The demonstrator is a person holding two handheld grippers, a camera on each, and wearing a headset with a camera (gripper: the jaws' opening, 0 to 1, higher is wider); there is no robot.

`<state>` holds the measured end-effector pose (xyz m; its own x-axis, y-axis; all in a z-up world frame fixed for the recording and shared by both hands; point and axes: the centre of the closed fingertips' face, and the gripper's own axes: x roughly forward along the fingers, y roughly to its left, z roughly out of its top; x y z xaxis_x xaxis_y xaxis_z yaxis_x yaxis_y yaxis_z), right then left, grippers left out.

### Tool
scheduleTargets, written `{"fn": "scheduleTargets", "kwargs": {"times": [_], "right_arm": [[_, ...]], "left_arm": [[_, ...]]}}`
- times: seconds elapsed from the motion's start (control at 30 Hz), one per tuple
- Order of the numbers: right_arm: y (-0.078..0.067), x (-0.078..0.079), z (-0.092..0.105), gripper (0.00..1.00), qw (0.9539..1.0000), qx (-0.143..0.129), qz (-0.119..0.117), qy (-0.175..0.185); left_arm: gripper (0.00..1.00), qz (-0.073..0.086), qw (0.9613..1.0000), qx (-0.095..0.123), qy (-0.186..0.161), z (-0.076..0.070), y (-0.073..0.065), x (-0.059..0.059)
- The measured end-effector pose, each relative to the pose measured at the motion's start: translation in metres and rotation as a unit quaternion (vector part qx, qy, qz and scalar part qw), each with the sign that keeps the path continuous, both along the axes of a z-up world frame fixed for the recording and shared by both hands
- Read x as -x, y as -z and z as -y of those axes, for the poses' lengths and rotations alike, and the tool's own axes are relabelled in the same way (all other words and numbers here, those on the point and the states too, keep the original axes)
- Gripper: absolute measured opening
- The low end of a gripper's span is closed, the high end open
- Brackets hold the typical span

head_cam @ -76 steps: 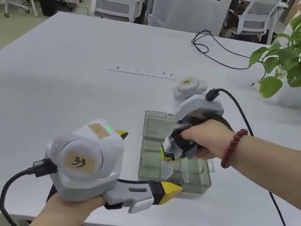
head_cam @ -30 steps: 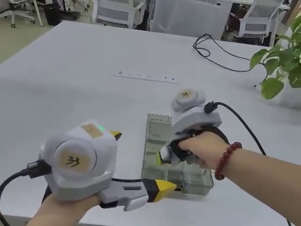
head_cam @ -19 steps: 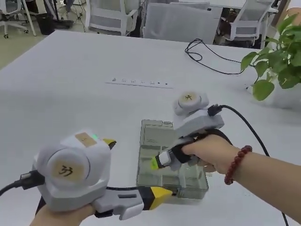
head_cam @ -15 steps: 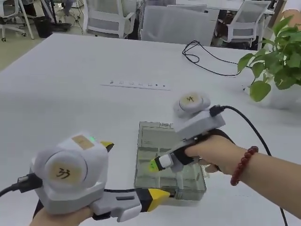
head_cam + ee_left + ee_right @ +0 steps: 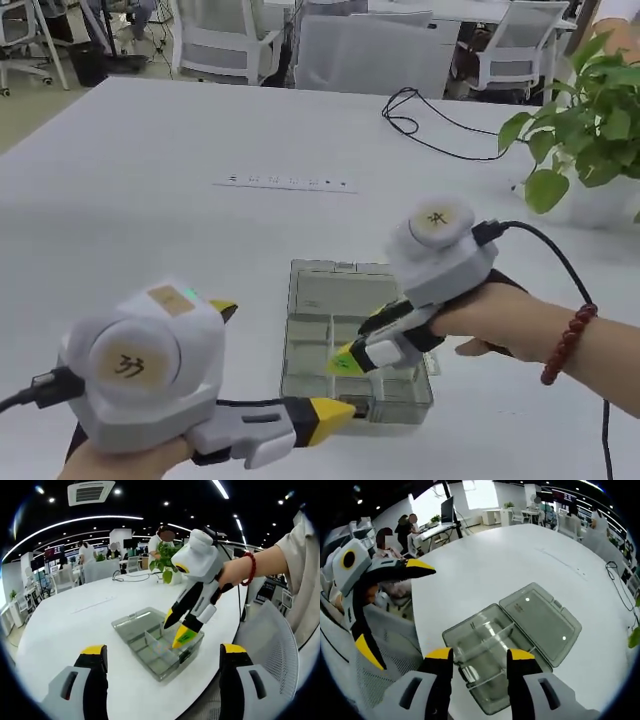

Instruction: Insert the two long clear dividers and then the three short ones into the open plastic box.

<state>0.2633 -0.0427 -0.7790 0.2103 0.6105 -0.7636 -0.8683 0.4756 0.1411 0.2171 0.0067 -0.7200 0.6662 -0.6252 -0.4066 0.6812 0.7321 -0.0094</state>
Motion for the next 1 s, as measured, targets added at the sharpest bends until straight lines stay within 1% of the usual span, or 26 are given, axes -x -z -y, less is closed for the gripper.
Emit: {"fn": "scheduleTargets", "kwargs": {"times": [0.07,0.17,0.27,0.4,0.57,0.73,0.8,0.9,1.0], "right_arm": [[-0.001,0.0,0.002,0.44,0.9999,0.0,0.007,-0.012],[-0.004,0.002,0.006,0.46,0.9996,-0.003,0.01,-0.028],[-0.004,0.003,0.012,0.48,0.9982,0.005,0.025,-0.054],[-0.006,0.004,0.018,0.52,0.998,-0.005,0.023,-0.058],[-0.005,0.002,0.031,0.54,0.997,0.003,0.031,-0.071],[-0.002,0.002,0.046,0.56,0.9963,0.015,0.031,-0.078],[-0.001,0.001,0.053,0.56,0.9964,0.019,0.032,-0.077],[0.0,0.0,0.063,0.57,0.9971,0.018,0.024,-0.07],[0.003,0.0,0.072,0.57,0.997,0.024,0.024,-0.069]], "left_arm": [[0.95,0.001,1.0,0.0,0.0,0.0,0.0,0.0],[0.95,0.001,1.0,0.0,-0.001,-0.001,0.0,0.0],[0.95,0.001,1.0,-0.003,-0.002,-0.001,0.0,0.0],[0.95,0.001,1.0,-0.003,-0.002,-0.001,-0.001,0.0],[0.95,0.002,1.0,-0.003,-0.003,-0.001,0.0,-0.001],[0.96,0.001,1.0,-0.005,-0.005,-0.002,0.001,-0.001],[0.96,0.001,1.0,-0.006,-0.005,-0.002,0.001,-0.001],[0.96,0.001,1.0,-0.006,-0.005,-0.002,0.001,-0.001],[0.96,0.003,1.0,-0.006,-0.006,-0.002,0.0,-0.002]]}}
